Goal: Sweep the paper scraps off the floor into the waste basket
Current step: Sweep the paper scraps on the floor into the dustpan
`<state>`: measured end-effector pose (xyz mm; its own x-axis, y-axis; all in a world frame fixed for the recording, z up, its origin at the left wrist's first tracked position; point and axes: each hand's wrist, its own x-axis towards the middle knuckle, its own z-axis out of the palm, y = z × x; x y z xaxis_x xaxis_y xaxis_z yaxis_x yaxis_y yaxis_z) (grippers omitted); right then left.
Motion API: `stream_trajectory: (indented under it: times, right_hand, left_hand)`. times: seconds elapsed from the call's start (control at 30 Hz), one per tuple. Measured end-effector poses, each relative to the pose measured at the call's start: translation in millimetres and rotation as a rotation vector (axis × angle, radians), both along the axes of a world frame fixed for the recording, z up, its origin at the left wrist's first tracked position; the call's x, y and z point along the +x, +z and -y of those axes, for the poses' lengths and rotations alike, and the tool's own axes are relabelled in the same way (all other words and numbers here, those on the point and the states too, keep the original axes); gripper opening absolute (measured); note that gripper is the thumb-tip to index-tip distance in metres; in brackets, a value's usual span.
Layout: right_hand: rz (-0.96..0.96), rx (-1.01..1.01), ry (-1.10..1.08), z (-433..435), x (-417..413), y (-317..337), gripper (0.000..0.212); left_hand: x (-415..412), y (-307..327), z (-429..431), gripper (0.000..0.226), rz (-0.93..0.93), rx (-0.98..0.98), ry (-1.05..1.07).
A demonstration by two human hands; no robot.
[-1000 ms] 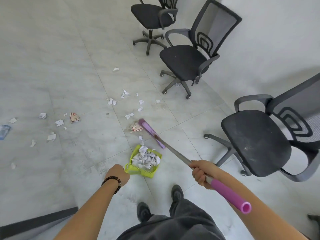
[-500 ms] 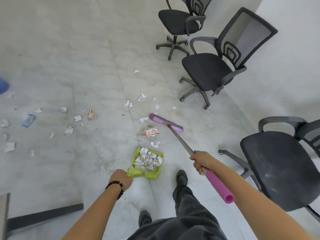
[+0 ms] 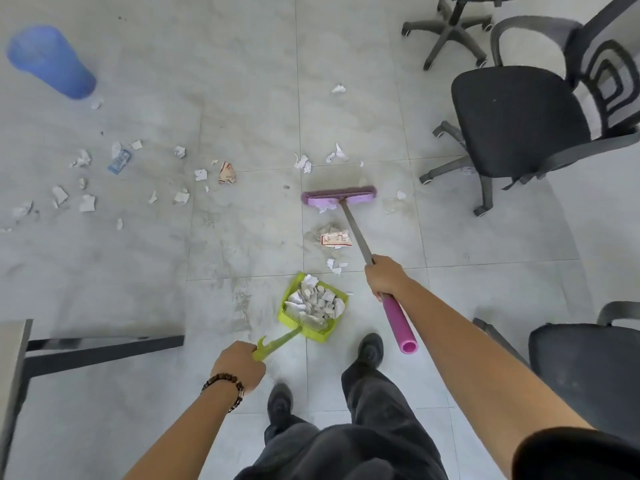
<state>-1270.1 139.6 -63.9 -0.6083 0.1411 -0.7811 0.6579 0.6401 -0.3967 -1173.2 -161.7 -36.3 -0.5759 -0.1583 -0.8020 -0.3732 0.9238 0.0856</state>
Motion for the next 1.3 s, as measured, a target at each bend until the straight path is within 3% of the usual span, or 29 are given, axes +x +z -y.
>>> stream_trajectory:
  times: [0.17,0.33,0.4,0.47,0.63,0.73,0.87,1.0,1.17,1.3]
  right_hand:
    - [0.081,0.025,0.143,5,12,-9,0.010]
    - [0.153,-0.049,0.011,8,97,0,0.019]
    - [0.255,-0.027,-0.002,8,137,9,0.005]
    - [0.334,0.000,-0.005,11,170,18,0.021]
    - [0.234,-0.058,-0.172,31,226,30,0.002]
    - [0.169,-0.110,-0.328,51,252,39,0.008]
    - [0.103,-0.184,-0.653,72,256,53,0.009]
    - [0.085,-0.209,-0.807,75,235,55,0.016]
    - [0.130,-0.113,-0.764,60,199,34,0.027]
    - [0.091,0.013,-0.553,59,180,20,0.034]
  left_hand:
    - [-2,1,2,0.022,0.004,-0.027,-0.010]
    - [1,1,5,0.019,0.004,-0.017,-0.040]
    - [1,3,8,0.017,0.011,0.001,-0.045]
    - [2,8,10,0.017,0.010,0.027,-0.050]
    - [9,16,22,0.021,-0.022,0.105,-0.110]
    - [16,21,35,0.025,-0.029,0.147,-0.157]
    - [21,20,50,0.025,-0.017,0.135,-0.207]
    - [26,16,53,0.028,-0.031,0.131,-0.187]
    - [38,6,45,0.024,-0.059,0.098,-0.167]
    - [36,2,44,0.025,-0.066,0.071,-0.151]
